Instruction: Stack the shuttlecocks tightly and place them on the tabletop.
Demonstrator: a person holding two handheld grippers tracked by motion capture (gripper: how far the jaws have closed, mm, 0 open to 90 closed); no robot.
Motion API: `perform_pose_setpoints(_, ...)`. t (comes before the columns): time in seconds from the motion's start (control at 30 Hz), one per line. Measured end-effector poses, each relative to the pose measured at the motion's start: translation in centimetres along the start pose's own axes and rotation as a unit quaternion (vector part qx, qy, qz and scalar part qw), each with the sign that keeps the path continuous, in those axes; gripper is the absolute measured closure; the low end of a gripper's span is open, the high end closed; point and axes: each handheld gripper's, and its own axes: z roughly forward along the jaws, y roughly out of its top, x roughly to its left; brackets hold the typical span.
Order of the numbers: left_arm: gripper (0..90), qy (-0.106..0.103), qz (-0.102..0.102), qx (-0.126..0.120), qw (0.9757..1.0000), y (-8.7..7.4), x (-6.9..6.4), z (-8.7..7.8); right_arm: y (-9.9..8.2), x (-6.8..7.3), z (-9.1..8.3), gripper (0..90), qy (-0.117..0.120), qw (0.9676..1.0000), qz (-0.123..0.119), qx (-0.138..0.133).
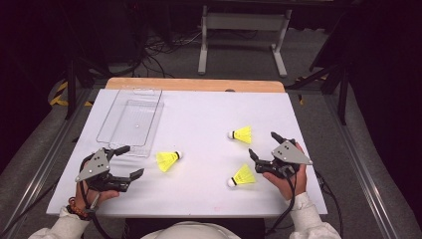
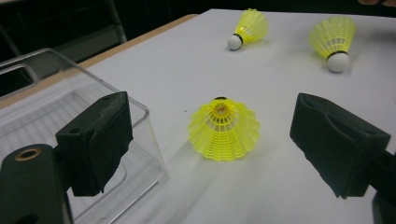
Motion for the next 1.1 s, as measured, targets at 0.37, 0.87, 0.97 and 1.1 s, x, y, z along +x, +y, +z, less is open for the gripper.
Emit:
perform_pose_setpoints(0.37, 18.1, -0.041, 0.012, 0.029, 0.9987, -0.1, -0.8, 1.2, -0.6, -0.9, 0.2, 12.4, -0.037, 0.9992, 0.005, 0.015)
perform_pose_setpoints(0.87, 32.8, -0.073, 0.002, 0.122, 0.9898, -0.8, -2.2, 5.9, -0.9, -1.7, 1.2, 12.7, -0.036, 0.9988, 0.017, 0.030)
perform_pose_setpoints(0.97, 36.6, -0.068, 0.004, 0.143, 0.9873, -0.8, -2.4, 7.2, -0.9, -1.9, 1.2, 13.0, -0.038, 0.9987, 0.021, 0.028)
perform_pose_setpoints(1.1, 44.6, -0.066, 0.005, 0.151, 0.9864, -0.6, -2.5, 8.2, -0.9, -1.8, 1.3, 13.1, -0.036, 0.9987, 0.016, 0.031)
